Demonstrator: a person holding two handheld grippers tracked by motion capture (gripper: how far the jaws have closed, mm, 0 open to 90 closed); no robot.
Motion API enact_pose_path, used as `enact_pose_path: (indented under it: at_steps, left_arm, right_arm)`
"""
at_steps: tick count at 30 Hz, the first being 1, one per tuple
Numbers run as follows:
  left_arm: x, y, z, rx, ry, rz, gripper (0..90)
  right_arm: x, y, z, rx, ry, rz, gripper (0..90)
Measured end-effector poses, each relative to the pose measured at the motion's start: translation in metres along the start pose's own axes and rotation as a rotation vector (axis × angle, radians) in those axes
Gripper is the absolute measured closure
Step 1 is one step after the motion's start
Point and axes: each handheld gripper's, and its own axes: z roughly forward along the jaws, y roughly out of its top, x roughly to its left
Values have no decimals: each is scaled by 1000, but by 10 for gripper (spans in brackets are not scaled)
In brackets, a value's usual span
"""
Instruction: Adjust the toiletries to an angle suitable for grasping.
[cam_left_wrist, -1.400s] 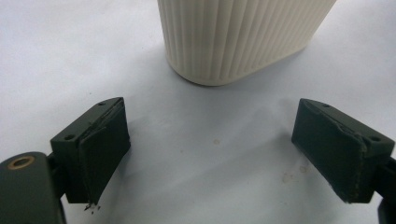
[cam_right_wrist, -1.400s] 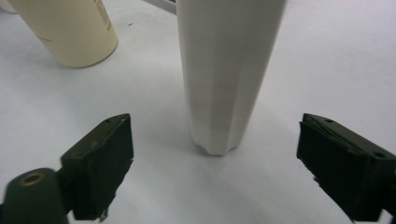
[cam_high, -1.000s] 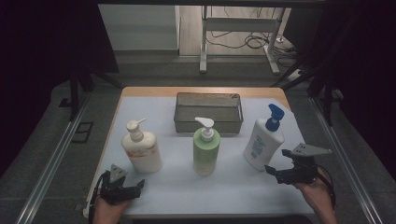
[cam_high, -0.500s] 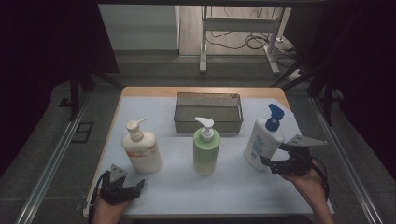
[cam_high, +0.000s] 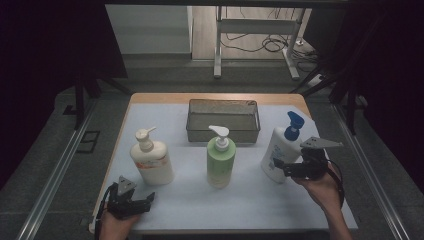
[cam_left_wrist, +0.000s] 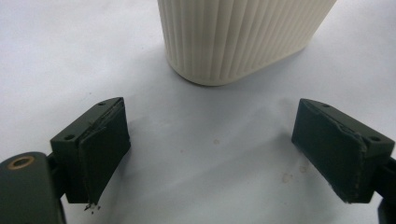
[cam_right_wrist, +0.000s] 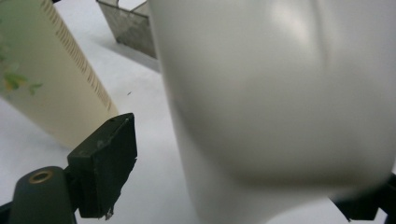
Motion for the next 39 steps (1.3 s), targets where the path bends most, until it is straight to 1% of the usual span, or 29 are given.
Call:
enact_pose_path:
  at_steps: [1, 2, 4, 6, 12, 14, 16, 17, 19, 24, 29, 36, 39]
  left_arm:
    - [0, 0, 0, 0, 0, 0, 107]
    - [0, 0, 0, 0, 0, 0, 107]
    - [0, 0, 0, 0, 0, 0, 107]
    - [0, 0, 0, 0, 0, 0, 107]
    - [0, 0, 0, -1, 0, 5, 107]
    - [0, 0, 0, 0, 0, 5, 107]
    - [0, 0, 0, 1, -1, -1, 107]
    - [0, 0, 0, 0, 0, 5, 107]
    - [0, 0, 0, 0, 0, 5, 107]
    - [0, 0, 0, 0, 0, 5, 107]
    - [1, 0, 0, 0, 0, 5, 107]
    - [0, 0, 0, 0, -2, 2, 107]
    - [0, 0, 0, 0, -1, -1, 107]
  right_arm:
    - [0, 1, 0, -4, -2, -2, 134]
    - [0, 3, 1, -8, -4, 6, 149]
    - [0, 6, 1, -26, -4, 16, 196]
    - [1, 9, 3, -21, -7, 20, 212]
    - [0, 13, 5, -21, -41, -8, 326]
    - [-1, 13, 5, -21, -48, -10, 362]
    - [-1, 13, 6, -24, -52, -14, 370]
    - [-1, 13, 7, -28, -51, -15, 373]
    - [0, 13, 7, -27, -60, -33, 377]
    - [-1, 12, 7, -38, -59, -32, 384]
    - [0, 12, 7, -36, -63, -34, 388]
    - [0, 16, 6, -9, -54, -35, 391]
    - [0, 20, 5, 11, -52, -44, 392]
